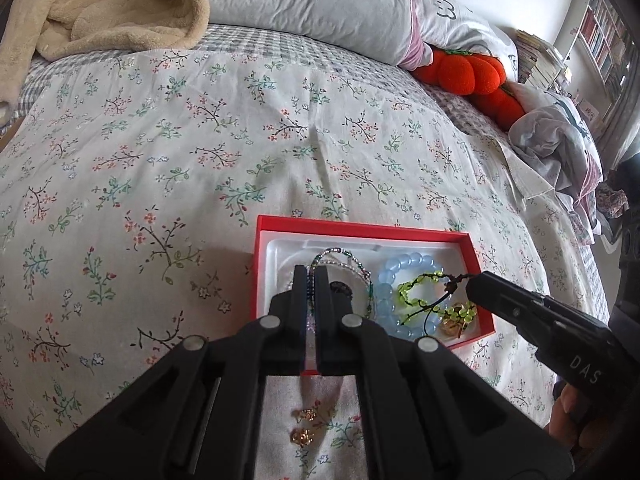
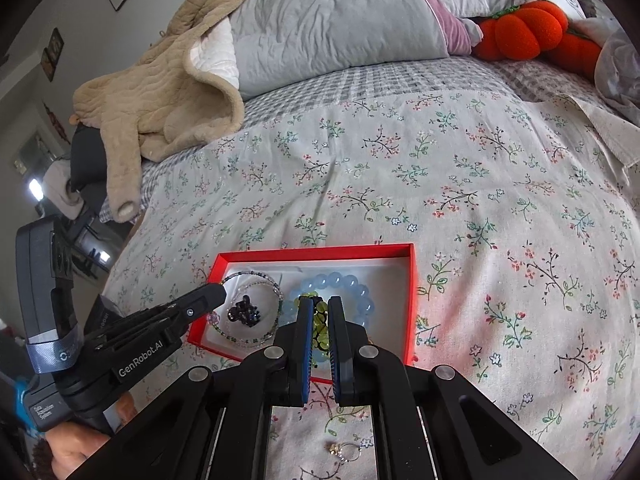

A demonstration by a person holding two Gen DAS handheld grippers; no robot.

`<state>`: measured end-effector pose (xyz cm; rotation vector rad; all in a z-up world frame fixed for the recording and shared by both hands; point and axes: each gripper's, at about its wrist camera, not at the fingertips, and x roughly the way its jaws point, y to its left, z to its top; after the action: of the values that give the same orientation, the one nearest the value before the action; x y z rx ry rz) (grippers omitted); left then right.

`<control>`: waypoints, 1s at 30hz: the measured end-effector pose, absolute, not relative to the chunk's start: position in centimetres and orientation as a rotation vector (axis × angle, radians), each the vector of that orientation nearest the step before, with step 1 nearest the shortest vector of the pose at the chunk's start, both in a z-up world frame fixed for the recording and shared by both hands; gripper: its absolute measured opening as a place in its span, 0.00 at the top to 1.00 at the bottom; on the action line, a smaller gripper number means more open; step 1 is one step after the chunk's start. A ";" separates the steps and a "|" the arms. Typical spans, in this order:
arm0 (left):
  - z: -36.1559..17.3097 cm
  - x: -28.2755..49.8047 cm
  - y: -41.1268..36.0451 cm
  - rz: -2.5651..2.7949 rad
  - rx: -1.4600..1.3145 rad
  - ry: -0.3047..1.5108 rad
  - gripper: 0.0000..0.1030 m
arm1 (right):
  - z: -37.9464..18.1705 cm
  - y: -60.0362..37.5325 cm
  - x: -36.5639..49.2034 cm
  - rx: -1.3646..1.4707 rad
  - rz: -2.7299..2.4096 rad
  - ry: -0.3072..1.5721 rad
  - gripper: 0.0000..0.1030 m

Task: Organize jewelry
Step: 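Open the left gripper over the box while the right opens to drop the keychain, then lower the left gripper onto a small gold earring and close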

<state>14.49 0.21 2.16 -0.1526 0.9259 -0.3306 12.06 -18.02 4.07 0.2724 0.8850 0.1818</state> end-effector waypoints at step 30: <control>0.9 7.7 2.3 -0.228 -0.010 0.987 0.20 | 3.2 -18.6 4.7 0.153 0.180 0.986 0.85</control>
<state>7.67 2.29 0.89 -0.0104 0.9872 -0.2282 4.66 -18.58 3.18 0.1529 0.9858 0.1799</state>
